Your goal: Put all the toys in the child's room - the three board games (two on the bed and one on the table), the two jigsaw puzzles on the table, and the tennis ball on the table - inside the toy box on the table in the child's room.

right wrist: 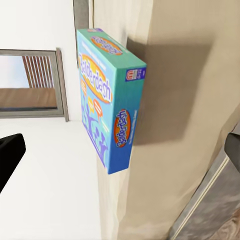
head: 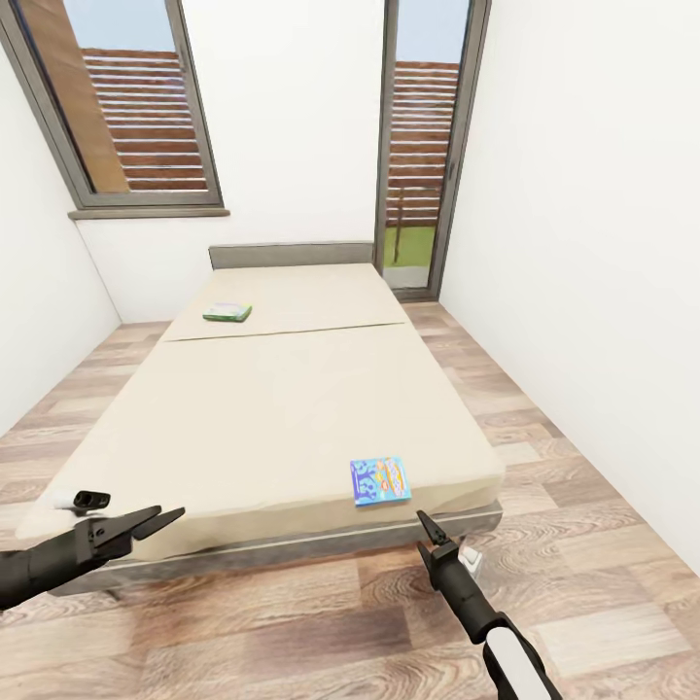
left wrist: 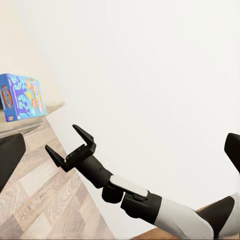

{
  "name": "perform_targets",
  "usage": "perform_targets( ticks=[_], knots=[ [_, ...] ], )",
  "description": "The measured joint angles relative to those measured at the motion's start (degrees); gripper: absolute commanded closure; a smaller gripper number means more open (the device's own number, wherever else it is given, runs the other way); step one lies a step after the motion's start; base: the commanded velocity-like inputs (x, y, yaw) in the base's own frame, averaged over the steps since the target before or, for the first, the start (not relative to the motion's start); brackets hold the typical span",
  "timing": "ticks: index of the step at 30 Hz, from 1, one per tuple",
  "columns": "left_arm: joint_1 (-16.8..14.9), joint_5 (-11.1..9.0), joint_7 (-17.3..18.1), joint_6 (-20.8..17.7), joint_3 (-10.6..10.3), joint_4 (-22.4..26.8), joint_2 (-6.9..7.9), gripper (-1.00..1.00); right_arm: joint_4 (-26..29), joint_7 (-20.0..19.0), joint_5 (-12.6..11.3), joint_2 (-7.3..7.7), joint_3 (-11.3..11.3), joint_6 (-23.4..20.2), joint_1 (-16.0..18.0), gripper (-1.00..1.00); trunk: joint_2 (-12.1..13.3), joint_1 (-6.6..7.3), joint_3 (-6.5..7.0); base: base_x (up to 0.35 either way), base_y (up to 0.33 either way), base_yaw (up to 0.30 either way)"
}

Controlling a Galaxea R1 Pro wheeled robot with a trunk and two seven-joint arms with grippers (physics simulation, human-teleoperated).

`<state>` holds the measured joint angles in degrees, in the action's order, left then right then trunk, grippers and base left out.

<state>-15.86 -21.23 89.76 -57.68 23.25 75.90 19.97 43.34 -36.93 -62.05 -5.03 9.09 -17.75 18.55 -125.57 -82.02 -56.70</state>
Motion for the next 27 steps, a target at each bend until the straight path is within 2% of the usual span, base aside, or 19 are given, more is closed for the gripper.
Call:
perform_targets(
  ticks=[1,5,10,19,27],
  knots=[
    [0.35,-0.37,0.00,-0.16,-1.56,1.11,0.02,-1.00,0.00,0.01,0.00,0.01,-0.02,0.06,0.02,-1.00,0.00,0.00,0.00,0.005,0.000,0.000],
    [1.44,-1.68,0.01,-0.43,-5.11,4.25,0.04,-1.00,0.00,0.02,0.00,0.00,-0.03,0.13,0.04,-1.00,0.00,0.00,0.00,0.003,0.000,0.000],
    [2.41,-3.49,0.01,-0.61,-8.42,6.61,0.04,-1.00,0.05,0.02,0.05,-0.01,-0.05,0.16,0.04,-1.00,0.00,0.00,0.00,0.001,0.000,0.000],
    [2.90,-4.59,0.02,-1.25,-11.81,8.14,0.05,-1.00,0.17,-0.04,0.14,-0.43,-0.10,0.20,0.12,-1.00,0.00,0.00,0.00,0.000,0.000,0.000],
    [2.95,-4.69,0.02,-1.36,-12.92,8.33,0.06,-1.00,0.24,-0.06,0.25,-1.00,-0.14,0.25,0.20,-1.00,0.00,0.00,0.00,0.000,0.000,0.000]
  ],
)
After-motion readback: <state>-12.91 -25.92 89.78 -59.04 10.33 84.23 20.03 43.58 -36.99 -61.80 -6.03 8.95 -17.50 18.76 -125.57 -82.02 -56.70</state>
